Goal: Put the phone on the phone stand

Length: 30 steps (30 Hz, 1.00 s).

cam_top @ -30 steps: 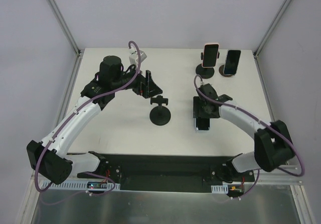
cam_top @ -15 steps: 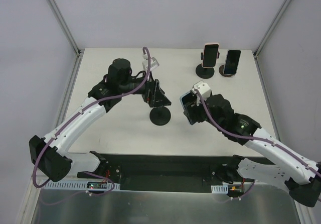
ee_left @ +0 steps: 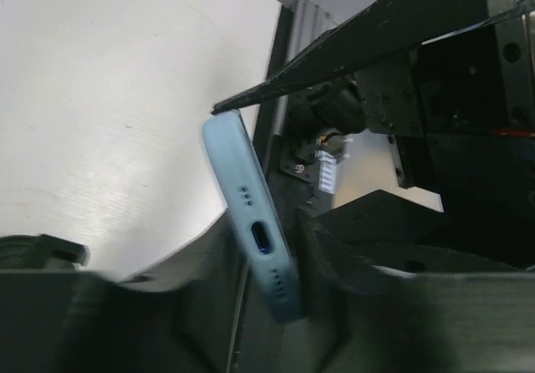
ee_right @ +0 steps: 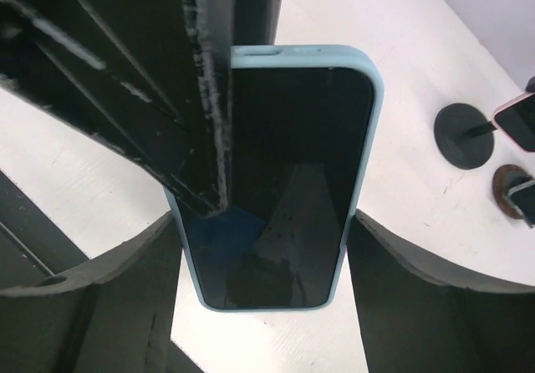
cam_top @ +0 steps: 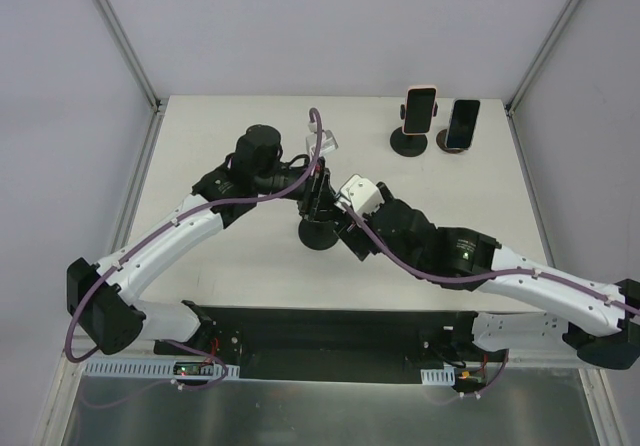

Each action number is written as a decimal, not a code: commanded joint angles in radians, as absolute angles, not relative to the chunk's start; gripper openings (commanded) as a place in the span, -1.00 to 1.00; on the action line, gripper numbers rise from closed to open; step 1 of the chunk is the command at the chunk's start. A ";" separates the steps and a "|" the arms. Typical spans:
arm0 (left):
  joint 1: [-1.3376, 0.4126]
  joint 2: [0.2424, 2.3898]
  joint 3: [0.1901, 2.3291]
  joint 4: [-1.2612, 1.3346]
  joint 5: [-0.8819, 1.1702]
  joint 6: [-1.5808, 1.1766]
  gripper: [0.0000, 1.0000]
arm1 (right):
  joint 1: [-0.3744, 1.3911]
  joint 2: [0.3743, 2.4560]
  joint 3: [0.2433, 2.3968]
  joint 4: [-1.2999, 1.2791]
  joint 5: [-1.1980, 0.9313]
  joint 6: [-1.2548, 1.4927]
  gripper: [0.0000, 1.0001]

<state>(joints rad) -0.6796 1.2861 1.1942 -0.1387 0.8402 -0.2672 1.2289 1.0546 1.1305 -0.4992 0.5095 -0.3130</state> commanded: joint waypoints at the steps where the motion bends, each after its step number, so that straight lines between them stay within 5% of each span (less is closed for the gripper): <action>1: -0.693 1.296 1.200 -0.112 0.900 -0.236 -0.78 | 1.278 1.064 1.232 -0.449 0.614 -0.362 -0.99; 2: -0.695 1.289 1.200 -0.117 0.888 -0.230 -0.95 | 1.279 1.072 1.238 -0.456 0.615 -0.362 -0.94; 6: -0.695 1.163 1.169 -0.133 0.706 -0.126 -1.00 | 1.276 1.092 1.180 -0.460 0.719 -0.290 0.94; 13: -0.692 0.898 1.028 -0.020 0.215 -0.023 -1.00 | 1.140 1.019 0.974 -0.402 0.571 0.047 0.93; 19: -0.690 0.727 0.845 0.272 0.268 -0.020 -1.00 | 0.832 0.908 0.748 -0.006 0.015 0.634 0.93; 30: -0.695 0.683 0.764 0.475 0.319 -0.080 -1.00 | 0.845 0.850 0.596 0.604 -0.011 1.132 0.93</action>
<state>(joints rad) -0.6926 0.7010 0.7364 0.2329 0.2867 -0.0479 0.8257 0.8371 0.6819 0.2218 0.0189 0.8391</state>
